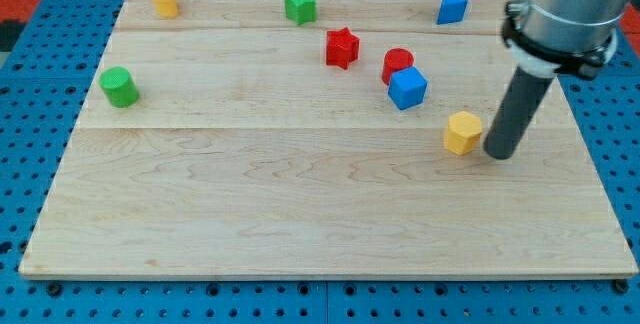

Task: Move the yellow hexagon to the right center of the board

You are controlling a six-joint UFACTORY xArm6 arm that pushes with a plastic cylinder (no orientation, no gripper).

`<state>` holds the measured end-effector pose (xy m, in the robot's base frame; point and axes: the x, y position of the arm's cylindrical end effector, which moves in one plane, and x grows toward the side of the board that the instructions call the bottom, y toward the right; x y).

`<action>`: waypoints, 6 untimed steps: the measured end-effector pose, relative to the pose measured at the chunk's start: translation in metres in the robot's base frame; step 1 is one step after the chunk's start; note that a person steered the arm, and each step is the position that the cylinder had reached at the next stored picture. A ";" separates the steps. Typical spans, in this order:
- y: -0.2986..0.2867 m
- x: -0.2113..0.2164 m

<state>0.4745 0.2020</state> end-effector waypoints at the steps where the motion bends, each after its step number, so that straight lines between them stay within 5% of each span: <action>1: -0.009 0.022; 2: -0.041 0.067; 3: -0.074 0.034; 6: -0.027 -0.043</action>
